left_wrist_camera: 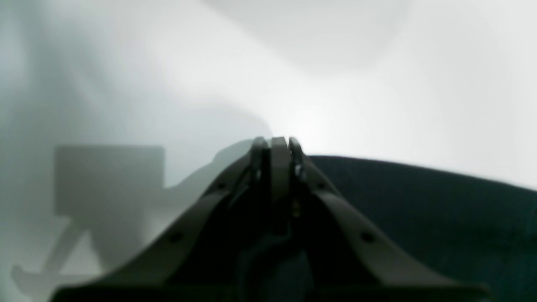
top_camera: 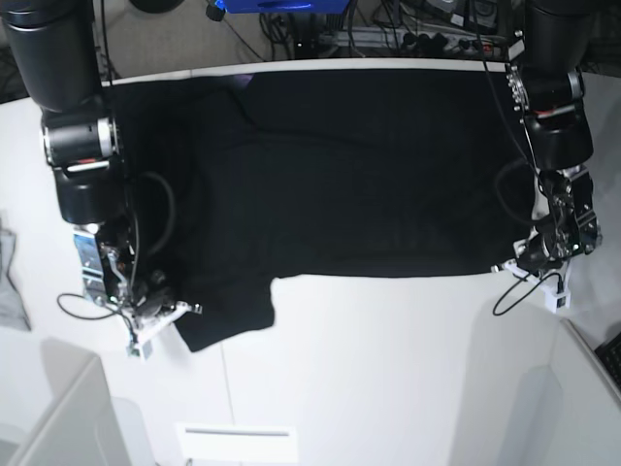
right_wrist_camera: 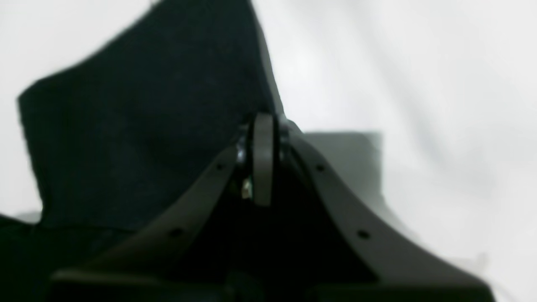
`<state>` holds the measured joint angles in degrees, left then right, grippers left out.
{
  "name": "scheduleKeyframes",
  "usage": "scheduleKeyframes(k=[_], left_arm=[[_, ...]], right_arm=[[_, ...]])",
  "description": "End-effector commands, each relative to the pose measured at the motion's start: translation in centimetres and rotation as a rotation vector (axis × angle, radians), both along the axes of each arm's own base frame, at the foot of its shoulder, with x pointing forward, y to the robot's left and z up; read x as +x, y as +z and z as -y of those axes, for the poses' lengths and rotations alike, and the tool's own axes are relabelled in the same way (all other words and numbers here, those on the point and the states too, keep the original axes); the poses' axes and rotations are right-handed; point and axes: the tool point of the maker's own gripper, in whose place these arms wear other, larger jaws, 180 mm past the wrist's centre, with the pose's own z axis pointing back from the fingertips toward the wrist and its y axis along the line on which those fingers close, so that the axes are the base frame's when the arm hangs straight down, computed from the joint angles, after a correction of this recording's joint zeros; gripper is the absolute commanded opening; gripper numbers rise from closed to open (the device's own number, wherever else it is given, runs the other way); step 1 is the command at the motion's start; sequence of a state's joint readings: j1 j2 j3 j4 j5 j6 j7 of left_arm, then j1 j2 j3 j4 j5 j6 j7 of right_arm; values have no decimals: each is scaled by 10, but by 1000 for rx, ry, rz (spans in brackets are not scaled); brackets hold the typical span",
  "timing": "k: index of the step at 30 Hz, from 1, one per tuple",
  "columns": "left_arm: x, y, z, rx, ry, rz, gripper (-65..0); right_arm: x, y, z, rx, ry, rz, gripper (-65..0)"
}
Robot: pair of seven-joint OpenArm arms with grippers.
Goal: Fold the T-shirt properly
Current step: 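Grasp the hem corners with both grippers and lift them, then fold the hem over toward the collar edge with both grippers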
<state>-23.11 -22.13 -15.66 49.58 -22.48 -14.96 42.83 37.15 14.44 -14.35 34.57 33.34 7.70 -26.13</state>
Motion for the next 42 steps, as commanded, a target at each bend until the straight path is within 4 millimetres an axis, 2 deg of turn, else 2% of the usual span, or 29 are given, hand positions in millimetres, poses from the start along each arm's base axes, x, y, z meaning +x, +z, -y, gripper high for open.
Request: scheduleKeyframes(k=[1, 7, 11, 15, 20, 22, 24, 37, 42], left_arm=[[16, 28, -10, 34, 2, 80, -650], [20, 55, -3, 91, -48, 161, -650], [15, 64, -6, 111, -48, 191, -650], [14, 84, -17, 122, -11, 253, -650], [11, 99, -12, 138, -37, 238, -650], [11, 103, -7, 144, -57, 230, -650], [1, 98, -6, 150, -64, 201, -650], [-35, 97, 10, 213, -135, 173, -650], [-52, 103, 13, 180, -112, 126, -650]], right_arm=[[20, 29, 3, 4, 1, 82, -650], [14, 35, -11, 5, 46, 107, -650], [9, 37, -17, 6, 67, 106, -650], [4, 46, -18, -3, 91, 134, -650], [-5, 57, -5, 53, 30, 149, -650], [-10, 59, -2, 62, 21, 146, -650], [-18, 58, -3, 66, 24, 140, -650], [-67, 71, 18, 83, -12, 106, -650], [-84, 81, 11, 64, 18, 139, -650]])
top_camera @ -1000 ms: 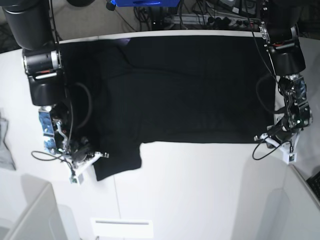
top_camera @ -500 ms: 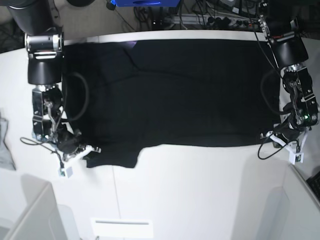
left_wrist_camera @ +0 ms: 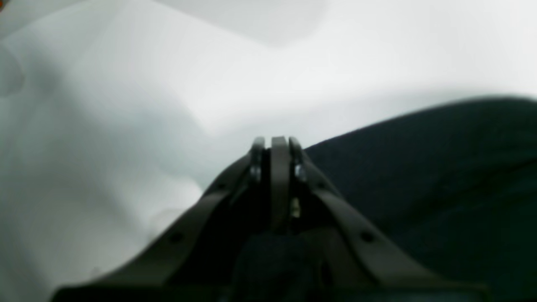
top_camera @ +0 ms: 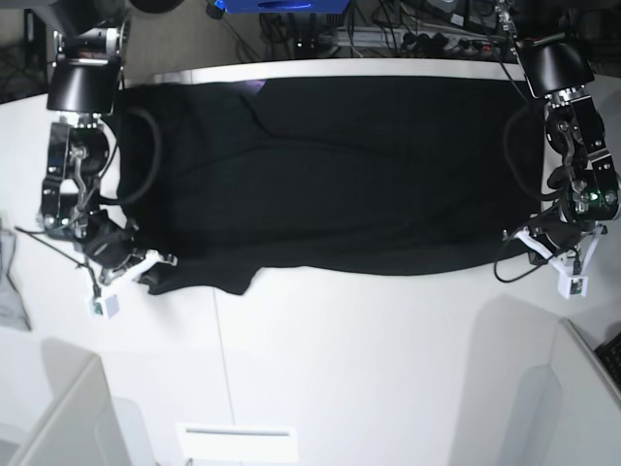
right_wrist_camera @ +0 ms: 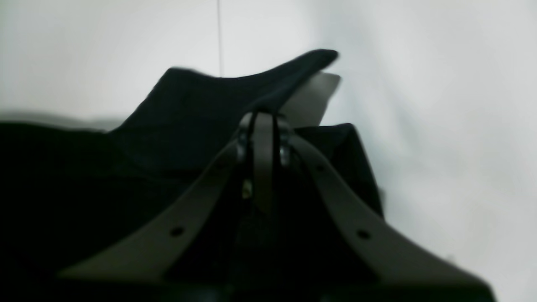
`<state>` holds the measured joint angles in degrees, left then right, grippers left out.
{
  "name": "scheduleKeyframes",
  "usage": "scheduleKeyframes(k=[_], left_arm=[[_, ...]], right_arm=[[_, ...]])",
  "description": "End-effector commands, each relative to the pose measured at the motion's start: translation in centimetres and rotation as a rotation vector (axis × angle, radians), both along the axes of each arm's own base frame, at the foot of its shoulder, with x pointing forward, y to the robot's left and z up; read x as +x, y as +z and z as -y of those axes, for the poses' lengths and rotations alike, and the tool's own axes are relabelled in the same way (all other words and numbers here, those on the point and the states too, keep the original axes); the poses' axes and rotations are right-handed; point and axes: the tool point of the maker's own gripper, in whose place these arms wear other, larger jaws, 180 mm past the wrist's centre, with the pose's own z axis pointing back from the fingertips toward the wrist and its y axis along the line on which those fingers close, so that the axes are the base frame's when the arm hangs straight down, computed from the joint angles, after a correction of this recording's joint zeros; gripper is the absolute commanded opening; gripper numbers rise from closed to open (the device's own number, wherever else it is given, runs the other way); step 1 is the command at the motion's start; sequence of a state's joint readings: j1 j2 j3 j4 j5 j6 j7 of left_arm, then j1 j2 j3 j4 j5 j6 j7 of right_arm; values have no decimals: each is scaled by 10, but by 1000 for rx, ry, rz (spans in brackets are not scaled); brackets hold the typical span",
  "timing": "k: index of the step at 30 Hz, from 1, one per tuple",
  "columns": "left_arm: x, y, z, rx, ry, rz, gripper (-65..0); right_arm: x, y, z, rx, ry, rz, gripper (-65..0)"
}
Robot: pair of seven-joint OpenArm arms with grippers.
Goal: Fold the T-shirt properly
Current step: 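Fold the hem over toward the collar edge with both grippers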
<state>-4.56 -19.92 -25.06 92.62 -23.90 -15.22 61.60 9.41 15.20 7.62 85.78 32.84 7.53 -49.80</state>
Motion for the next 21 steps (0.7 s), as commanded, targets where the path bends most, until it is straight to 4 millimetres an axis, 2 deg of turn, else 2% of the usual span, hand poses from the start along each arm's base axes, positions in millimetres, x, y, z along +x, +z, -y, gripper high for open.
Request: scheduleKeyframes(k=[1, 4, 8, 13, 17, 21], left_arm=[[3, 18, -6, 2, 8, 46, -650], [-7, 26, 4, -41, -11, 57, -650], [-20, 23, 12, -53, -37, 46, -650], [-34, 23, 8, -13, -54, 24, -650], [-42, 26, 7, 20, -72, 15, -650], [-53, 17, 7, 23, -73, -18, -650]], right_arm=[[10, 22, 3, -6, 2, 73, -650], [1, 21, 1, -12, 16, 57, -650], [-11, 23, 14, 0, -38, 60, -650], [-29, 20, 24, -7, -66, 41, -650], [-41, 25, 24, -20, -65, 53, -650], [-53, 28, 20, -36, -42, 41, -650]])
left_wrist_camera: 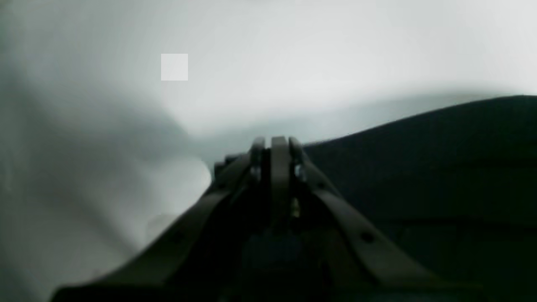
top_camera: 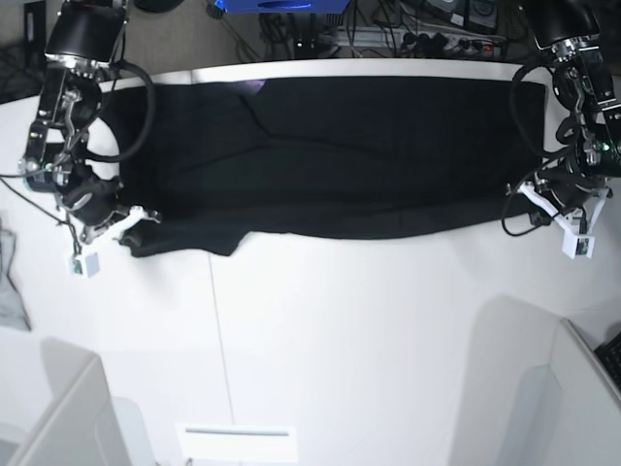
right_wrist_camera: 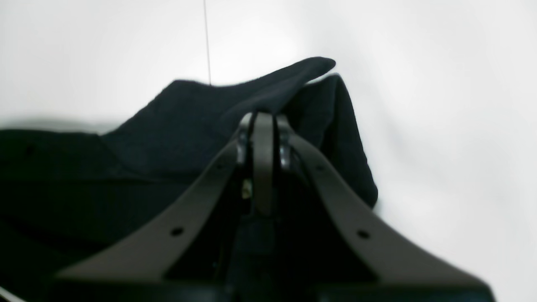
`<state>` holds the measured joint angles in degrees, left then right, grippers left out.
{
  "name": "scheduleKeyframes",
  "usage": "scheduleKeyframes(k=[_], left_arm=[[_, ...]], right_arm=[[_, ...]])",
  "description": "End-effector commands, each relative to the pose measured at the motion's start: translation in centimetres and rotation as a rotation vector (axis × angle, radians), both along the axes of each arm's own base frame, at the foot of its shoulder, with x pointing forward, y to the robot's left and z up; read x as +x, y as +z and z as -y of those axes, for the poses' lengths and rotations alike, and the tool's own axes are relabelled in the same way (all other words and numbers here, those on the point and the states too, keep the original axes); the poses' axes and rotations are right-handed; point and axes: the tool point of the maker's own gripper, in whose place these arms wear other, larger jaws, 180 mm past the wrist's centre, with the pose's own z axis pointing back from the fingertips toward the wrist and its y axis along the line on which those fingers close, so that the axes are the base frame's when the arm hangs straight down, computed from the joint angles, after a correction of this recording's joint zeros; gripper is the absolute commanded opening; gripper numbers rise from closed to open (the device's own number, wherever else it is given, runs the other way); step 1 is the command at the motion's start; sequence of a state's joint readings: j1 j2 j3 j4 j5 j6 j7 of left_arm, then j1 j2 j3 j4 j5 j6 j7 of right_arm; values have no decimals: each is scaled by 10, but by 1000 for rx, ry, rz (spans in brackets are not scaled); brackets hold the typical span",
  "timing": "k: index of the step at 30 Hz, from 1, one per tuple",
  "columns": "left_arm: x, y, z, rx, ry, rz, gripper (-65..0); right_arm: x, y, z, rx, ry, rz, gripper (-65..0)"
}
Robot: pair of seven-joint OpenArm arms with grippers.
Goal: Fold the T-shirt properly
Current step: 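Fold the hem over toward the collar edge with both grippers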
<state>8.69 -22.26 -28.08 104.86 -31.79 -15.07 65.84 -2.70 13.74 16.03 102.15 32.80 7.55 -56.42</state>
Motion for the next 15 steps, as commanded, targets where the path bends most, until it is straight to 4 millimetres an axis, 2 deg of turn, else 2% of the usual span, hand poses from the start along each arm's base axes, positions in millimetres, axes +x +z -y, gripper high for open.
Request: scheduleKeyframes(k=[1, 3, 5, 9, 15], left_arm=[[4, 12, -4, 25, -10, 37, -650], [-1, 13, -1, 34, -21, 34, -650], [-4, 16, 2, 44, -34, 37, -650], [-12, 24, -10, 64, 2, 56, -650], [-31, 13, -14, 72, 9, 3, -650]], right_arm=[[7, 18, 3, -13, 5, 61, -650], [2, 21, 1, -22, 13, 71, -650], [-5, 26, 9, -28, -11, 79, -650], [-18, 28, 21, -40, -39, 41, -650], [-41, 24, 20, -40, -56, 13, -650]])
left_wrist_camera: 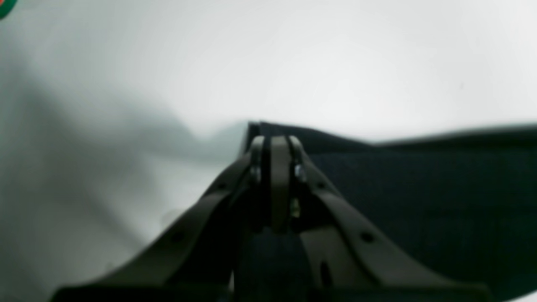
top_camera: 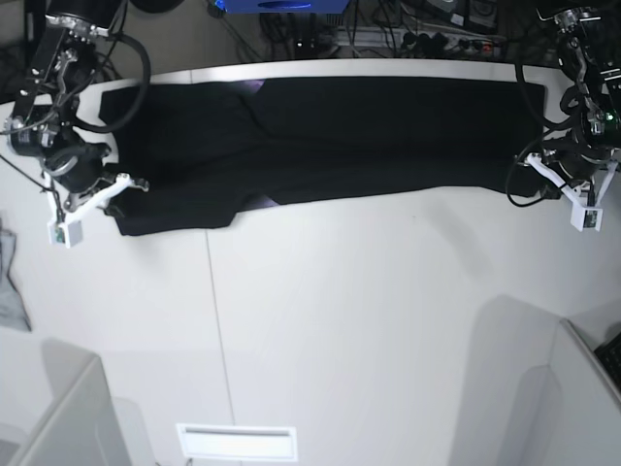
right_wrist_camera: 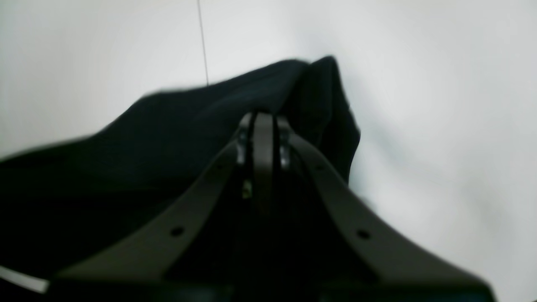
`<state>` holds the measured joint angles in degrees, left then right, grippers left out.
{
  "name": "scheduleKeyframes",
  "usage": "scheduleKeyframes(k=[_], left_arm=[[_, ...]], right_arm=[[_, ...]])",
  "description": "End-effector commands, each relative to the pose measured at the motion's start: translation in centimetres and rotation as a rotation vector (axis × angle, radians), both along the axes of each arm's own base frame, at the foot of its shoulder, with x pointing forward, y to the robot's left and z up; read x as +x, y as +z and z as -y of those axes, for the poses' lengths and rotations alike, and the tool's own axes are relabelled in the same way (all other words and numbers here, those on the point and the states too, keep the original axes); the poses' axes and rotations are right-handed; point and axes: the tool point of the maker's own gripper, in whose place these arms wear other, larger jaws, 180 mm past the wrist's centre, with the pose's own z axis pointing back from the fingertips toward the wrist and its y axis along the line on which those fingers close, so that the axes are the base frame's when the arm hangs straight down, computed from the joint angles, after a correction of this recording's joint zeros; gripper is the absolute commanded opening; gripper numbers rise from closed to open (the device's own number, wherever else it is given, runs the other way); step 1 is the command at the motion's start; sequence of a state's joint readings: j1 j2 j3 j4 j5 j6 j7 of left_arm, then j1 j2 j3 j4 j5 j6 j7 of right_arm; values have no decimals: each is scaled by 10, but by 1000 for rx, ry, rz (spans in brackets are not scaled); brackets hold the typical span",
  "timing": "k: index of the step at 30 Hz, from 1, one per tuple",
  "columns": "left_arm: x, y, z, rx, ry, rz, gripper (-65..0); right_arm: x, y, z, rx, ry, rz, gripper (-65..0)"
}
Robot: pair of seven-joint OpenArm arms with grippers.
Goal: Fold the T-shirt properly
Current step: 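Fold the hem over toward the collar edge with both grippers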
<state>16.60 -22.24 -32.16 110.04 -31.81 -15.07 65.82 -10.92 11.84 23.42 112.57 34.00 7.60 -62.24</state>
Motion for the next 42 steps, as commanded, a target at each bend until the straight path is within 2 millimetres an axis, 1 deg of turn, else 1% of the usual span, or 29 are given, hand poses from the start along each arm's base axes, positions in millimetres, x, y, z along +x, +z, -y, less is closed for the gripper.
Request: scheduleKeyframes(k=[1, 3, 4, 6, 9, 12, 13, 15, 18, 19, 22, 29, 36, 40, 42], left_arm=[[4, 10, -3, 23, -13, 29, -650], [-1, 6, -3, 21, -13, 14, -650], [-3, 5, -3, 21, -13, 9, -650], [-5, 4, -3, 21, -13, 3, -650], [-4, 4, -3, 23, -14, 3, -650], [-4, 4, -3, 23, -14, 3, -650], [-4, 4, -3, 23, -14, 3, -650], [-5, 3, -4, 22, -13, 2, -650], [-6, 2, -4, 22, -13, -3, -650], [-10, 0, -3, 23, -14, -14, -650], [-17, -5, -3, 23, -14, -36, -650], [-35, -17, -2, 16, -12, -86, -650], [-37, -19, -3, 20, -11, -95, -650], [-37, -19, -3, 22, -11, -97, -650], [-42, -22, -3, 20, -11, -109, -650]], right_arm=[[5, 12, 4, -23, 0, 45, -650], [-5, 2, -2, 2, -10, 18, -650], [-9, -1, -1, 6, -17, 9, -650], [-17, -2, 2, 2, -31, 0, -650], [-22, -6, 4, 1, -36, -13, -650], [-29, -11, 3, 3, -36, -34, -650], [-29, -10, 0, 19, -32, -31, -650], [-35, -12, -2, 59, -33, -36, -650], [-38, -7, 6, 100, -69, -17, -650], [-40, -7, 8, 106, -79, -18, -650], [-50, -11, 13, 98, -92, -41, -650], [-76, -31, 1, 139, -116, -112, -650], [-90, -39, -5, 156, -118, -149, -650], [-102, -46, -8, 165, -129, -180, -650], [-106, -49, -9, 168, -131, -191, -650]])
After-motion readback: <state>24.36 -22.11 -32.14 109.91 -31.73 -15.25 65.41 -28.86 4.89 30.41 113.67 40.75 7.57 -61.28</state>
